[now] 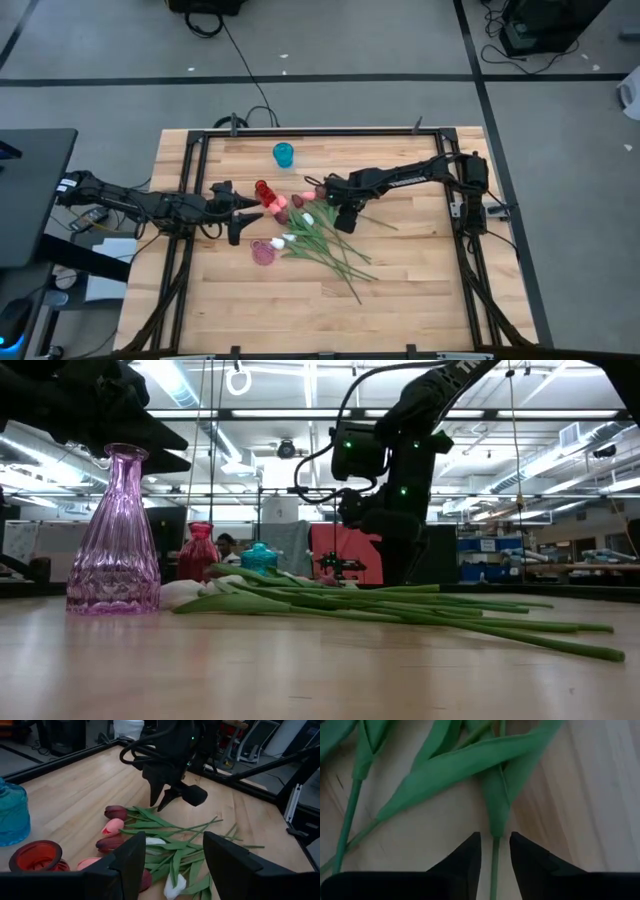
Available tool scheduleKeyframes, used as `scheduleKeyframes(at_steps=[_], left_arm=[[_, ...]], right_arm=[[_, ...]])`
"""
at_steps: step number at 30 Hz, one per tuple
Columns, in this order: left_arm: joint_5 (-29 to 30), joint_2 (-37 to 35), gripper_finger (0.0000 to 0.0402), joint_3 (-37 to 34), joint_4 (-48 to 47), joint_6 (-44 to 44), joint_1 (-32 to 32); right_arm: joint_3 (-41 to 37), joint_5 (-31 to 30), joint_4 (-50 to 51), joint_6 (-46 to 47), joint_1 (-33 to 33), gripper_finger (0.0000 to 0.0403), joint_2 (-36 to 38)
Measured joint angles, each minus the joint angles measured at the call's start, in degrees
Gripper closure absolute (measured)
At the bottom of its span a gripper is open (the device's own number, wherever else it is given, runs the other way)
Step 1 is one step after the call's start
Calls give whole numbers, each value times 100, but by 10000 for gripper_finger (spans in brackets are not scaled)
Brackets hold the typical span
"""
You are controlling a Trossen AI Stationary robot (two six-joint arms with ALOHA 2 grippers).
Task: Sort flowers into vase by color
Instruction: Put the pink tulip into the red vase
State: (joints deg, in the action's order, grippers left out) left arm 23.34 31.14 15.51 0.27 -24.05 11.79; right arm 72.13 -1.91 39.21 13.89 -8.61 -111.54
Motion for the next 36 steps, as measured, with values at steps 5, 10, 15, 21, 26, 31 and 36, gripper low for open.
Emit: scheduleKeyframes(at_steps=[5, 10, 15, 21, 26, 31, 36], left_arm=[[-1, 0, 198, 0, 0, -20, 0], [-1, 0, 198, 0, 0, -22, 0], [-2, 0, 198, 0, 7, -149, 0], [-2, -1, 198, 0, 2, -152, 0], [-2, -2, 198, 0, 2, -37, -7], [-1, -2, 198, 0, -2, -37, -7], [0, 0, 198, 0, 31, -35, -7]], right_arm=[[-84, 80, -42, -26, -39, 319, 2], [-270, 306, -190, 9, -103, 389, 35], [-237, 286, 34, 97, -161, 390, 45], [423, -1194, 1715, 267, -76, 397, 321], [912, -2007, 1993, 96, 283, 398, 550], [1484, -3809, 2151, -402, 906, 398, 806], [2018, -5005, 2118, -1089, 1418, 398, 868]])
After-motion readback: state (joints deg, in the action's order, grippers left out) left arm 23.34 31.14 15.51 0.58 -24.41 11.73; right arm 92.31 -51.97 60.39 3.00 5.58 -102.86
